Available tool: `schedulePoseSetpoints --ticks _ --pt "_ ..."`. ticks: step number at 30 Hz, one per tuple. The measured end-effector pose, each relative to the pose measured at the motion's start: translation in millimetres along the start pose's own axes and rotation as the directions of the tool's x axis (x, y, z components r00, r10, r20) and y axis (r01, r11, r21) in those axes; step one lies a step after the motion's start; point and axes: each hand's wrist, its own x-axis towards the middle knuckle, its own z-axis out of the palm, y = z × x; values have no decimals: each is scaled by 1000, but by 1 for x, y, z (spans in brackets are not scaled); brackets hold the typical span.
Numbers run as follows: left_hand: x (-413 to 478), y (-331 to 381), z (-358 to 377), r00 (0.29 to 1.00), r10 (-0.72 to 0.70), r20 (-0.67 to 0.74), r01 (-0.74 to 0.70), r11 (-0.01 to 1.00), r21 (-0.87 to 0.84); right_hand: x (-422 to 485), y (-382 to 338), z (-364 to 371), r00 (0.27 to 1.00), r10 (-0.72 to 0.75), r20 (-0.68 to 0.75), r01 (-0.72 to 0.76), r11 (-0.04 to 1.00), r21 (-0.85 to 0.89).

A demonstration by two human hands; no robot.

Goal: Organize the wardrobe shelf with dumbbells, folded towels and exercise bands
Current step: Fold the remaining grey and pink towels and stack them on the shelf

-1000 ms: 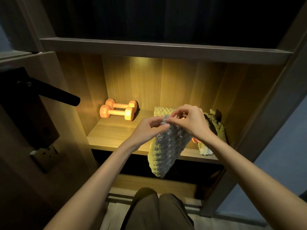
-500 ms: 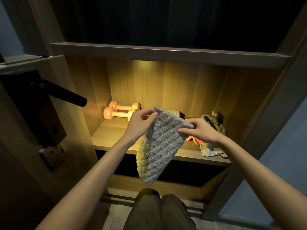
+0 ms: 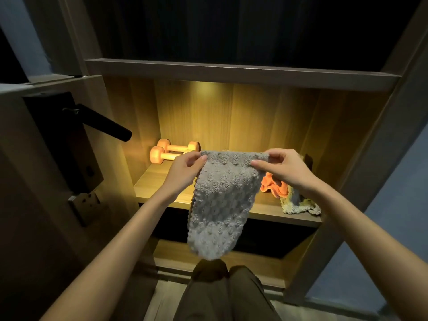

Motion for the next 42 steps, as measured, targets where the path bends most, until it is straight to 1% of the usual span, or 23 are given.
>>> schedulePoseSetpoints --ticks 3,5,8,10,12,14,16,18,19,21,22,23,25,27,30,33,35,36,40,42 --pt "5 -9 0 1000 -26 -3 26 996 88 3 9 9 998 28 -54 -32 996 -78" --pt "14 -18 1 997 -70 -8 71 984 162 10 17 13 995 58 -83 -67 991 -112" --pt "33 -34 6 987 -160 -5 157 962 223 27 34 18 988 145 -46 -149 986 -81" --pt "48 -44 10 968 -249 -17 248 952 181 42 48 22 980 194 -34 -195 979 -50" --pt "61 -52 16 945 -326 1 325 944 51 60 63 27 972 227 -55 -229 973 -29" --pt "78 -63 23 923 -384 24 385 922 -51 81 83 34 954 293 -69 -291 956 38" --pt "96 -77 31 896 -444 12 443 891 -100 101 106 41 924 378 -50 -371 922 114" --pt "113 -92 36 878 -479 -24 472 873 -125 120 128 49 896 445 -20 -440 892 106" --pt "121 -100 38 879 -477 -30 469 873 -135 129 136 53 897 441 -33 -437 895 93" --pt "136 -115 42 890 -455 -21 448 882 -149 147 146 61 910 397 -119 -386 916 109" --pt "143 -122 43 890 -455 -20 447 882 -150 156 151 65 904 398 -157 -384 916 113" --pt "149 -130 42 883 -469 -27 460 875 -148 163 154 70 899 405 -164 -389 913 124" --pt "159 -147 39 855 -517 -47 508 851 -135 172 162 80 904 413 -106 -397 906 146" --pt "165 -166 33 828 -557 -59 549 828 -113 179 171 94 914 403 -46 -399 914 77" --pt "167 -187 25 796 -602 -62 593 797 -113 189 182 113 930 367 1 -367 930 -28" --pt "163 -199 23 805 -592 38 589 791 -166 194 190 123 924 375 76 -375 927 -7" --pt "153 -201 24 826 -550 125 563 815 -135 187 194 125 921 371 121 -369 929 -38" --pt "147 -202 24 841 -524 136 539 836 -105 182 196 126 924 362 125 -359 932 -45" --pt "122 -198 19 904 -424 52 422 906 43 157 188 120 941 321 108 -312 945 -95" --pt "101 -192 19 922 -387 25 384 920 76 139 183 114 939 300 167 -269 945 -187"
